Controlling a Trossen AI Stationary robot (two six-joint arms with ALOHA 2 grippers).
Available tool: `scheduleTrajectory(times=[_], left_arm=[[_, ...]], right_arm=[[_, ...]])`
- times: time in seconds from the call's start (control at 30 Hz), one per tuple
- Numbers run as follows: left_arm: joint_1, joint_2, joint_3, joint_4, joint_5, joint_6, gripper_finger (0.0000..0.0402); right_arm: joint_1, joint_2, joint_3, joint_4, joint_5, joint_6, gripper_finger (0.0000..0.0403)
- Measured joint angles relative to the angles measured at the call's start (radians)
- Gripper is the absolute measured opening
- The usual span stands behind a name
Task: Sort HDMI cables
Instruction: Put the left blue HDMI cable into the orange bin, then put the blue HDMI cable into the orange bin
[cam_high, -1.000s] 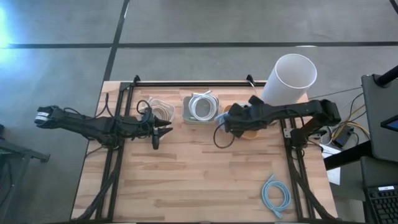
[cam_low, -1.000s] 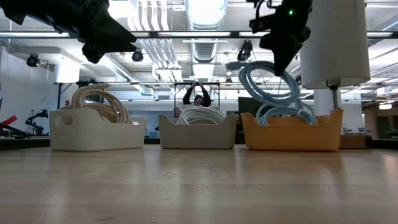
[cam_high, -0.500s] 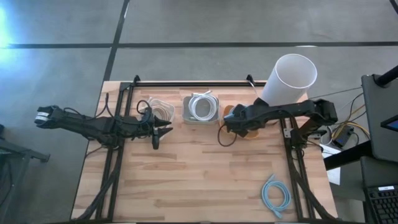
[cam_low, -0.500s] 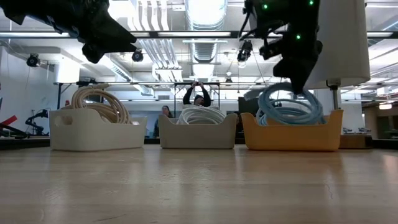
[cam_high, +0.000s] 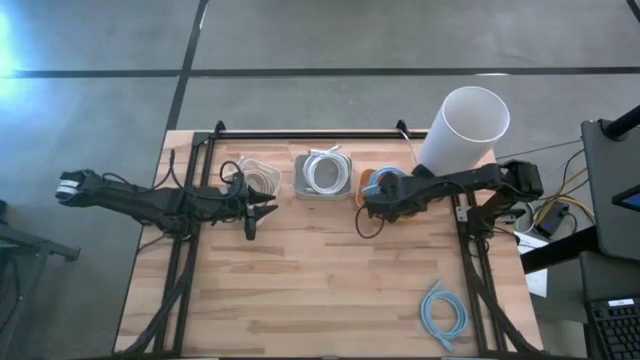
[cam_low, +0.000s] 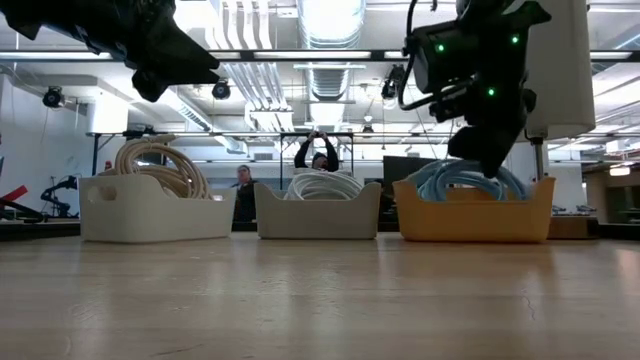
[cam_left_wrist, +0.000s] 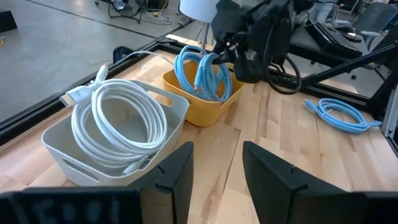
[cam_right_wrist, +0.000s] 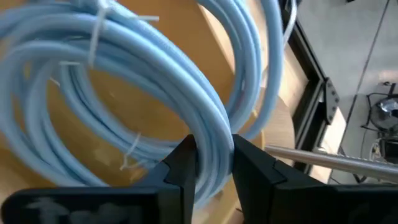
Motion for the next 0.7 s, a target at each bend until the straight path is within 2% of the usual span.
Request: scheduleTrajectory(times=[0.2,0.37,0.53,0.7], left_arm=[[0.000,0.000,0.000,0.000,0.000,-0.003,0.0140],[0.000,0.000,0.000,0.000,0.000,-0.004,0.0140],[0.000,0.000,0.000,0.001,0.000,-0.006,0.0140],[0.000,0.000,0.000,0.001,0.000,-0.006,0.0140]], right_arm=[[0.000,0.000,-0.010,0.012,-0.005,-0.001,0.0120],[0.003,0.000,0.048,0.007,-0.012,-0.025,0.0143],[0.017,-0.002,0.155,-0.004,-0.114,-0.081,0.0152],[0.089,-0.014,0.229,-0.058,-0.202,-0.077,0.0153]])
